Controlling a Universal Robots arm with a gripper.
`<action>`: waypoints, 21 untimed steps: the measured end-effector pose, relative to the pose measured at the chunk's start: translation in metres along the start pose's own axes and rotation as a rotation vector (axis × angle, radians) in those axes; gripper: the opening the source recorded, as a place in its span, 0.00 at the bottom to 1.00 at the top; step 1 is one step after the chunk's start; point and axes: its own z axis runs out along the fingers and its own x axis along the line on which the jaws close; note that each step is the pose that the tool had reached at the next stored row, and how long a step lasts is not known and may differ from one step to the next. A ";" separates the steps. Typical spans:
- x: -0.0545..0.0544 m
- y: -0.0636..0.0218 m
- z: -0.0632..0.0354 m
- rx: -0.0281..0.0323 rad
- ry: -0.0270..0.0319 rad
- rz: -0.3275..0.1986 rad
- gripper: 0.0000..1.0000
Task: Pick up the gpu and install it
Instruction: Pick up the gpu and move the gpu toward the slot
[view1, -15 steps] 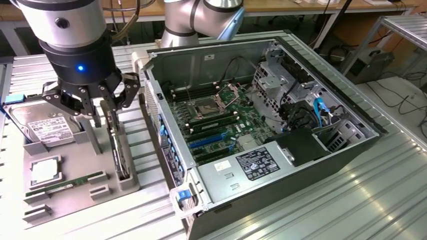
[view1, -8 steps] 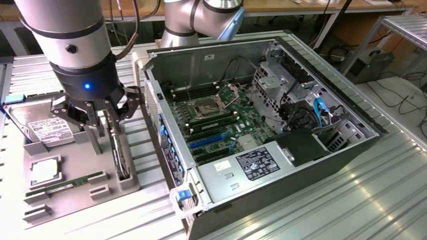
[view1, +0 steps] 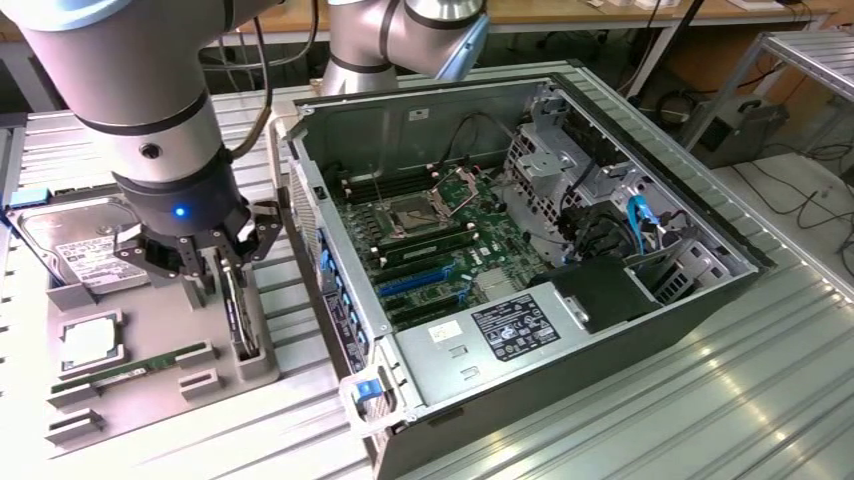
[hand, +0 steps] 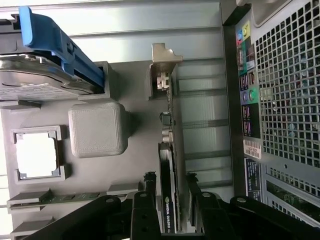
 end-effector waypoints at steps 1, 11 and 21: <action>0.000 -0.0001 0.0013 0.0000 -0.0006 0.000 0.36; 0.000 -0.0004 0.0075 -0.0001 -0.0025 0.000 0.36; 0.001 -0.0008 0.0162 -0.0011 -0.0024 0.000 0.36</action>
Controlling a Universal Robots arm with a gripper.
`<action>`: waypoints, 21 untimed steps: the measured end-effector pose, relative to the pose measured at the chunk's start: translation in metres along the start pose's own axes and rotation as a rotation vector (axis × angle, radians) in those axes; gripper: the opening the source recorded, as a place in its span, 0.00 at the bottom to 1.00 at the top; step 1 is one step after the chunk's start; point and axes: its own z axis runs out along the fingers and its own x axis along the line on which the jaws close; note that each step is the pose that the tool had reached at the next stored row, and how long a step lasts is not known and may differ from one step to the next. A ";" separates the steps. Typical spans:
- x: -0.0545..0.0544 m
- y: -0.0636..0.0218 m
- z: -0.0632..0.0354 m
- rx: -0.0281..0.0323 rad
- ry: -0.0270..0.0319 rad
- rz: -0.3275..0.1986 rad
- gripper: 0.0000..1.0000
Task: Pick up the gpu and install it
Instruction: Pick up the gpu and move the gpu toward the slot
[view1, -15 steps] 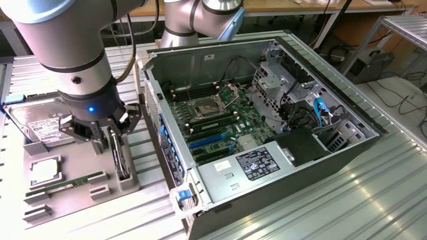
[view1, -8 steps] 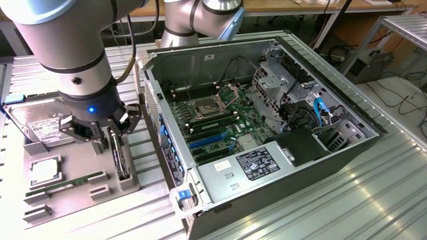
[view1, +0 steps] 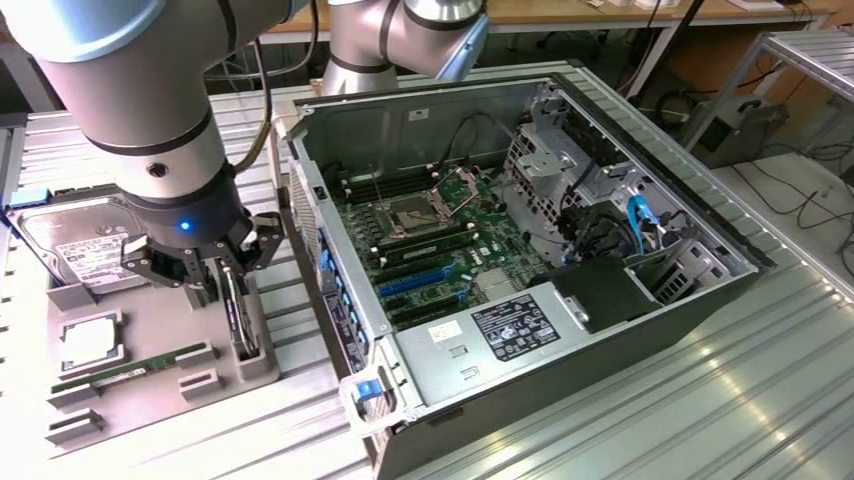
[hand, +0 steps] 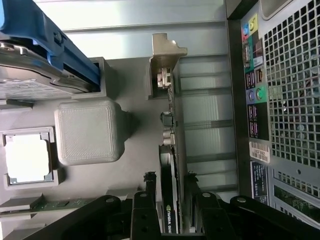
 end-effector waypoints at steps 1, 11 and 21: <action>0.000 -0.0001 0.0019 -0.0001 0.0000 0.000 0.36; 0.001 -0.0004 0.0090 -0.0017 0.0001 0.000 0.36; 0.001 -0.0005 0.0110 -0.0057 0.0003 0.000 0.36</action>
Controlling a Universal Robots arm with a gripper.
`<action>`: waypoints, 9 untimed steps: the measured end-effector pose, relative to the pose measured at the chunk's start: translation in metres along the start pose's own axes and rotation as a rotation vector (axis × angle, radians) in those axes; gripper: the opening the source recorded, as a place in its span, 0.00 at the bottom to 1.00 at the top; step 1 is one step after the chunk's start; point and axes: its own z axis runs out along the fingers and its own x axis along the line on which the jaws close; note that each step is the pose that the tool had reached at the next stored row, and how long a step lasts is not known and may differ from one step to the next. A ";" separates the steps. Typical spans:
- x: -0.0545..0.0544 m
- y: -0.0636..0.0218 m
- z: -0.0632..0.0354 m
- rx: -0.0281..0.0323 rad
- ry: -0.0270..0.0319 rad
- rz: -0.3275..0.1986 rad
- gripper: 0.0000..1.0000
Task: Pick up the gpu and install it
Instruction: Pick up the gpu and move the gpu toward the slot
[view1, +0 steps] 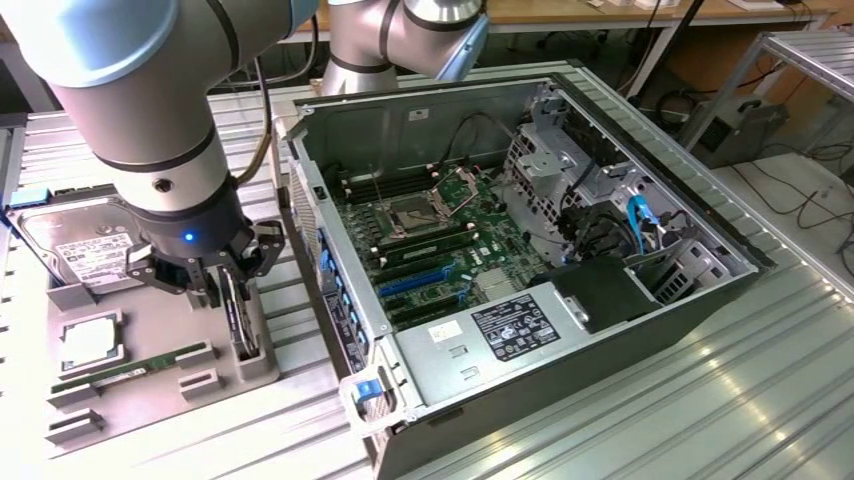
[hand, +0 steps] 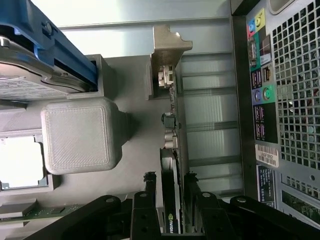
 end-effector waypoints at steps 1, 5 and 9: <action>0.000 0.0000 0.0001 -0.0004 0.0001 0.000 0.36; 0.000 0.0000 0.0007 -0.0048 0.0004 0.000 0.36; 0.000 0.0000 0.0008 -0.0079 0.0006 0.000 0.36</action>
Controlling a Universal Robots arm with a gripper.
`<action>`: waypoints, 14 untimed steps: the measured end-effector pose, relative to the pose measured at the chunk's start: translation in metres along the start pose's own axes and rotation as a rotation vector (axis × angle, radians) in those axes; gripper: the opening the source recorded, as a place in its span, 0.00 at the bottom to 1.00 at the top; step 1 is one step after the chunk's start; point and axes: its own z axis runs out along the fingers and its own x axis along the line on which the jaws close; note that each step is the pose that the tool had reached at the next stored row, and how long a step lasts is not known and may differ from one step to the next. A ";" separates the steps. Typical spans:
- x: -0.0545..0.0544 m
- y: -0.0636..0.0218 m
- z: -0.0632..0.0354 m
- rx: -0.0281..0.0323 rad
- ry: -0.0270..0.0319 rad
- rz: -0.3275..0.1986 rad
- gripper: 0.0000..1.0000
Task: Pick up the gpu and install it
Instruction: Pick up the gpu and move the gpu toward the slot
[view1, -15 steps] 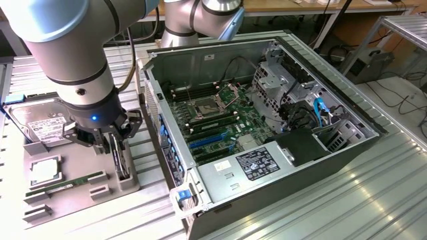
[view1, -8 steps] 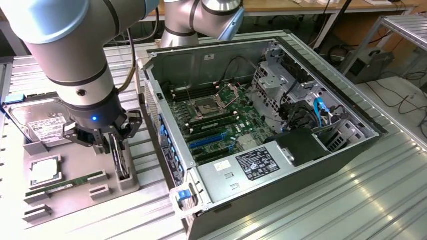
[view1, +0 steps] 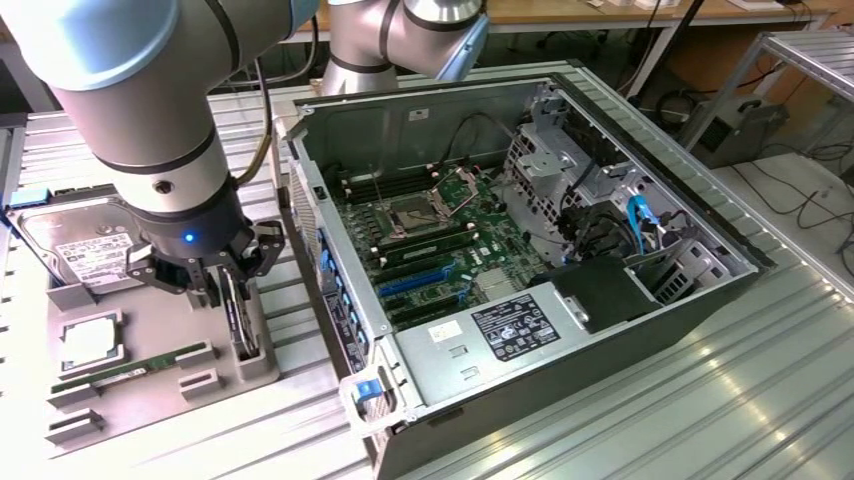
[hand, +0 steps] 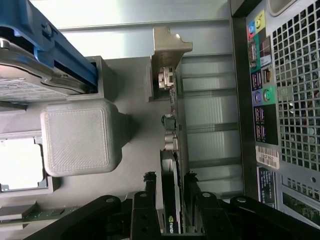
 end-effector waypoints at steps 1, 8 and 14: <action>0.000 0.0000 0.0000 -0.0007 0.0001 0.000 0.36; 0.000 0.0000 -0.0001 -0.0015 0.0004 0.000 0.28; 0.000 0.0000 0.0000 -0.0022 0.0009 -0.011 0.27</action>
